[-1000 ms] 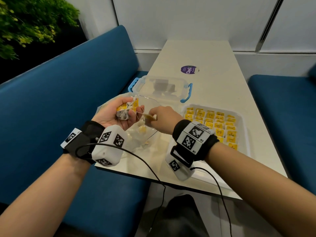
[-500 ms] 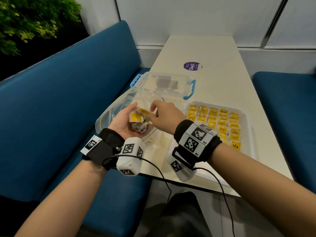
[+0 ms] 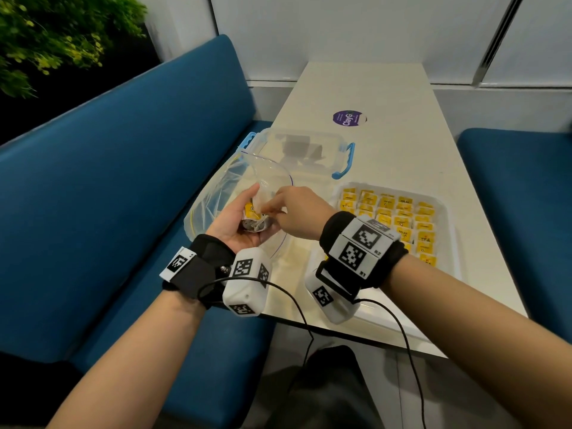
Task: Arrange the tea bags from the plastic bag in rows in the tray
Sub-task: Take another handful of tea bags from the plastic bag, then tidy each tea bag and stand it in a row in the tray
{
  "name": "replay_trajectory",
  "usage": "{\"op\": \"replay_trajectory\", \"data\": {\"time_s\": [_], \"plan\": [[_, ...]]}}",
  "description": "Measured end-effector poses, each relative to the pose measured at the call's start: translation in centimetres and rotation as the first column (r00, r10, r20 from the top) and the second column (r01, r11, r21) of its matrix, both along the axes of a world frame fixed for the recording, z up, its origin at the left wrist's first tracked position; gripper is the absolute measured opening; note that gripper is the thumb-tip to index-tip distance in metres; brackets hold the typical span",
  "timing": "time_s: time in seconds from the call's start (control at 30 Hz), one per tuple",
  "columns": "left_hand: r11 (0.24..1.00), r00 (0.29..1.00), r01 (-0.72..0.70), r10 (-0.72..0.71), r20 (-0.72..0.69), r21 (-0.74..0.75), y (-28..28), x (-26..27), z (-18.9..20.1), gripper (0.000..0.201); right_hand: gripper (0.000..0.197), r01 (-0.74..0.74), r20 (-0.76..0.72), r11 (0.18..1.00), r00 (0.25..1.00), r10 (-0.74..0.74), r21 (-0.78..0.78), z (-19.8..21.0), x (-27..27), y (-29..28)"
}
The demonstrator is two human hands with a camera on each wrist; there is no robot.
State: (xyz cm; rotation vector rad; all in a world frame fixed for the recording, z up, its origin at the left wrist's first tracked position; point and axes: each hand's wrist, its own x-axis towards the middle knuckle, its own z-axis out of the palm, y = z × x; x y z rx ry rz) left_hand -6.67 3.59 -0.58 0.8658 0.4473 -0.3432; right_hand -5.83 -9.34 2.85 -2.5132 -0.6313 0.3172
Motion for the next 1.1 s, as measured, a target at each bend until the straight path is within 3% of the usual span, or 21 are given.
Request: {"op": "replay_trajectory", "data": {"time_s": [0.13, 0.33, 0.53, 0.63, 0.7, 0.87, 1.0, 1.1], "plan": [[0.997, 0.997, -0.071, 0.070, -0.024, -0.009, -0.3, -0.6, 0.4, 0.020, 0.031, 0.004, -0.019, 1.000, 1.000, -0.004, 0.016, 0.0, 0.0, 0.0], [0.990, 0.997, -0.055, 0.048, -0.060, -0.128, 1.2, -1.0, 1.5, 0.033, 0.041, -0.076, -0.022, 0.996, 0.997, 0.075, -0.052, 1.0, -0.1, -1.6], [0.980, 0.996, -0.083, 0.081, -0.023, -0.179, 3.1, -2.3, 4.3, 0.042, 0.019, 0.035, 0.058, 0.998, 0.998, -0.031, -0.055, 1.6, 1.0, -1.8], [0.972, 0.998, -0.059, 0.065, 0.017, -0.228, 3.7, -3.9, 5.7, 0.053, 0.019, 0.066, 0.068, 0.998, 0.996, -0.064, -0.024, 1.1, 1.0, -1.6], [0.968, 0.999, -0.020, 0.031, 0.038, -0.252, 3.7, -5.1, 6.1, 0.047, 0.021, 0.053, 0.044, 0.998, 0.998, -0.051, -0.032, 0.4, 0.7, -1.3], [0.928, 0.995, 0.101, -0.084, 0.061, -0.359, 3.0, -7.6, 4.7, 0.050, 0.025, -0.076, -0.009, 0.988, 0.997, 0.075, -0.134, -1.1, -0.5, -1.3], [0.908, 0.994, 0.104, -0.103, 0.025, -0.405, 2.1, -8.4, 3.0, 0.061, 0.031, -0.113, 0.089, 0.977, 0.987, 0.131, -0.183, -1.2, -1.2, -2.1], [0.892, 0.995, 0.090, -0.100, 0.001, -0.444, 1.5, -8.6, 2.2, 0.063, 0.034, -0.113, 0.190, 0.987, 0.973, 0.133, -0.113, -0.3, -2.1, -3.0]]}}
